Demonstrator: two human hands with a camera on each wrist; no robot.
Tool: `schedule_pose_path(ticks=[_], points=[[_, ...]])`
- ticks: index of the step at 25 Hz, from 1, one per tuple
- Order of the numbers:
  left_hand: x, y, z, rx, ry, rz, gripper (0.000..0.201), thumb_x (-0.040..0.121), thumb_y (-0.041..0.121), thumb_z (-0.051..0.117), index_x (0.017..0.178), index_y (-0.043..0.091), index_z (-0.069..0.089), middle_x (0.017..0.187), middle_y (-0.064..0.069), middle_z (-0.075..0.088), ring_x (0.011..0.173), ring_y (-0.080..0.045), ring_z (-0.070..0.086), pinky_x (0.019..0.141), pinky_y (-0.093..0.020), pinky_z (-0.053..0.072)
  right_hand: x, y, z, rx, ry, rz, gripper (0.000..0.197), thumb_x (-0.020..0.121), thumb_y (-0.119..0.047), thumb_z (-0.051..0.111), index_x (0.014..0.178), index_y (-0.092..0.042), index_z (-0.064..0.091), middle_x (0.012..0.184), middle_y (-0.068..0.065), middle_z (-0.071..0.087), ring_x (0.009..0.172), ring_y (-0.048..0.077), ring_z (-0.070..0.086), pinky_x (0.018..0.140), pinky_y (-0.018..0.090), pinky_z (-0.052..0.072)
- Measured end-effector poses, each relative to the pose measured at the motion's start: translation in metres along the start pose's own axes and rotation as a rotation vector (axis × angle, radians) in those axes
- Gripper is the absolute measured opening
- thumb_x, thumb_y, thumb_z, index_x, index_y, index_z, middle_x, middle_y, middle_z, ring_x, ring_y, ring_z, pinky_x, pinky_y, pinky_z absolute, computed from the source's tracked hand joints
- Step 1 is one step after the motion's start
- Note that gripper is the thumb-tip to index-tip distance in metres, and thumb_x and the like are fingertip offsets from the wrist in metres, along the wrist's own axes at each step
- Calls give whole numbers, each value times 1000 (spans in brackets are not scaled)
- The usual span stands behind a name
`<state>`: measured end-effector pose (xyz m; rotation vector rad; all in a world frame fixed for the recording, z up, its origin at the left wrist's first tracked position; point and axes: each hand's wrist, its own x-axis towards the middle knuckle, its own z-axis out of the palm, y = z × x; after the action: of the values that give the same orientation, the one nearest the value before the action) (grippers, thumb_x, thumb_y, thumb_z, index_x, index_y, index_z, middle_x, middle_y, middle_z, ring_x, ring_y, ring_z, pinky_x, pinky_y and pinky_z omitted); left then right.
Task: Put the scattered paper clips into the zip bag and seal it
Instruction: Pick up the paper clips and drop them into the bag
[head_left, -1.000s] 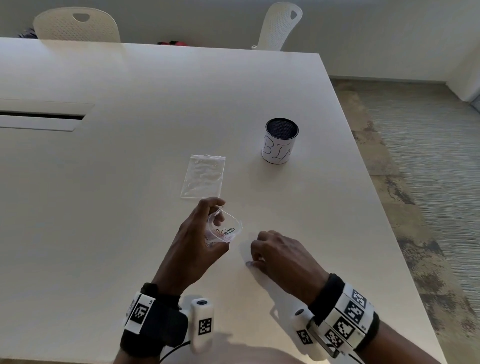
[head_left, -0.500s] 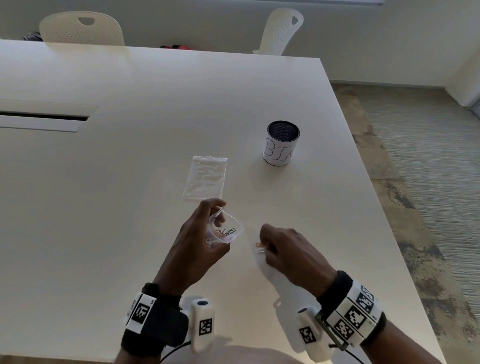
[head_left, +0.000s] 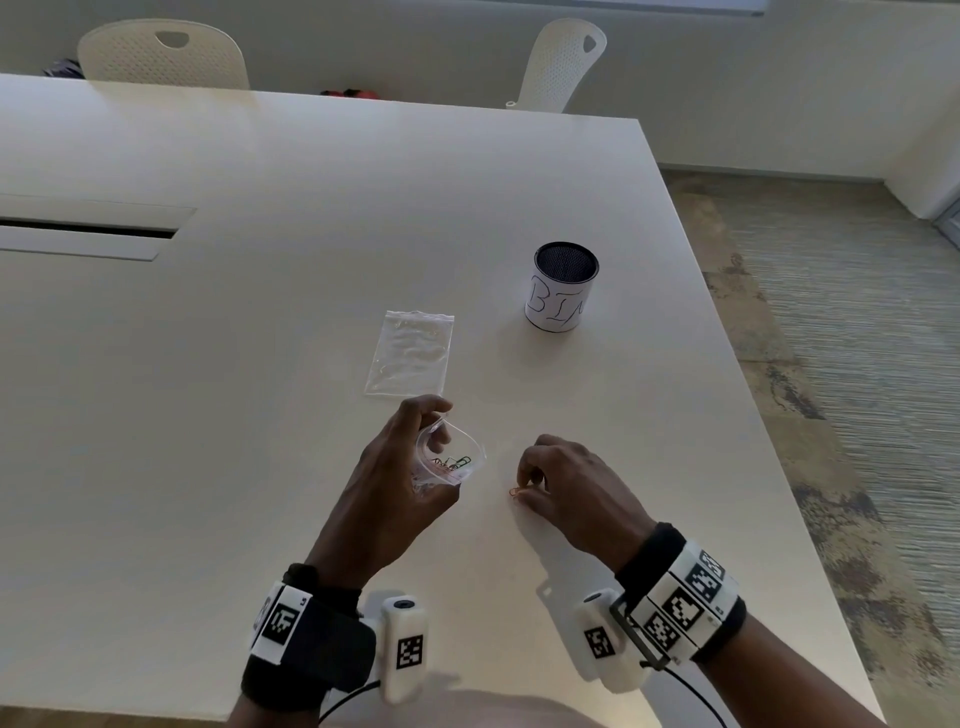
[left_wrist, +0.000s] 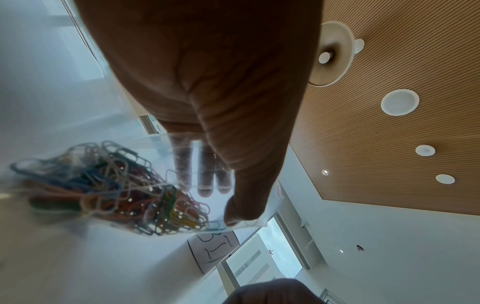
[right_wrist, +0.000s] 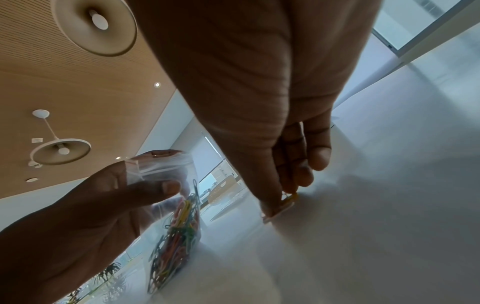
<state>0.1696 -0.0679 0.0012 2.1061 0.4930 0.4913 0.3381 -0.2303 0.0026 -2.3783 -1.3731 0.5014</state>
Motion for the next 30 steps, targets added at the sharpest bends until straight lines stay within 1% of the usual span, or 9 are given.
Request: schedule_pose_path(ticks=[5, 9, 11, 14, 18, 22, 25, 27, 30], points=[[0, 1, 0, -5, 4, -2, 68, 82, 10, 83, 134, 32, 47, 107, 10, 60, 109, -15, 64, 82, -26, 59, 5, -2, 0, -108, -90, -15, 15, 98, -34, 62, 98, -19, 66, 103, -1, 64, 84, 17, 56, 74, 26, 37], [0, 1, -1, -11, 3, -6, 68, 82, 9, 83, 133, 34, 46, 106, 11, 59, 109, -16, 64, 81, -28, 59, 5, -1, -1, -142, -107, -40, 15, 99, -33, 59, 94, -19, 63, 99, -1, 62, 78, 16, 50, 71, 26, 37], [-1, 1, -1, -7, 3, -4, 68, 82, 8, 83, 133, 34, 46, 106, 11, 60, 108, -15, 64, 82, -29, 59, 4, 4, -4, -44, -98, -31, 14, 99, -30, 60, 92, -18, 64, 92, -3, 62, 76, 14, 53, 68, 26, 39], [-1, 1, -1, -8, 3, -8, 68, 82, 8, 83, 133, 34, 47, 106, 11, 59, 107, -15, 64, 82, -31, 60, 5, 11, -12, 187, -71, 29, 15, 98, -25, 65, 85, -18, 66, 74, -8, 62, 62, 5, 52, 59, 20, 42], [1, 1, 0, 8, -7, 0, 70, 80, 6, 82, 135, 32, 46, 106, 11, 59, 109, -16, 64, 84, -34, 60, 3, 0, -27, 537, 92, 58, 17, 94, -23, 72, 79, -16, 67, 65, -6, 61, 59, 9, 48, 60, 27, 45], [2, 2, 1, 23, -3, -1, 69, 81, 10, 83, 135, 33, 46, 108, 11, 60, 108, -13, 64, 84, -27, 58, 6, -35, -39, 614, 206, -93, 9, 90, -18, 78, 83, -17, 72, 70, -5, 70, 62, 6, 59, 65, 25, 53], [2, 3, 0, 8, -2, -24, 69, 81, 11, 83, 134, 35, 46, 117, 10, 64, 109, -8, 65, 87, -24, 57, 12, -52, -35, 537, 187, -231, 6, 88, -10, 80, 92, -15, 79, 83, -5, 77, 75, 7, 73, 75, 25, 61], [1, 3, -1, 12, -4, -24, 70, 81, 11, 82, 135, 36, 45, 118, 11, 63, 110, -7, 65, 86, -25, 58, 15, -53, -33, 500, 194, -260, 10, 90, -8, 77, 99, -13, 81, 90, -4, 78, 81, 7, 74, 78, 24, 61], [0, 1, -2, 37, 4, -10, 69, 82, 12, 83, 135, 33, 45, 110, 14, 60, 108, -9, 64, 84, -25, 58, 16, -50, -38, 470, 235, -251, 12, 91, -6, 76, 99, -14, 81, 89, -5, 77, 80, 9, 73, 77, 29, 61]])
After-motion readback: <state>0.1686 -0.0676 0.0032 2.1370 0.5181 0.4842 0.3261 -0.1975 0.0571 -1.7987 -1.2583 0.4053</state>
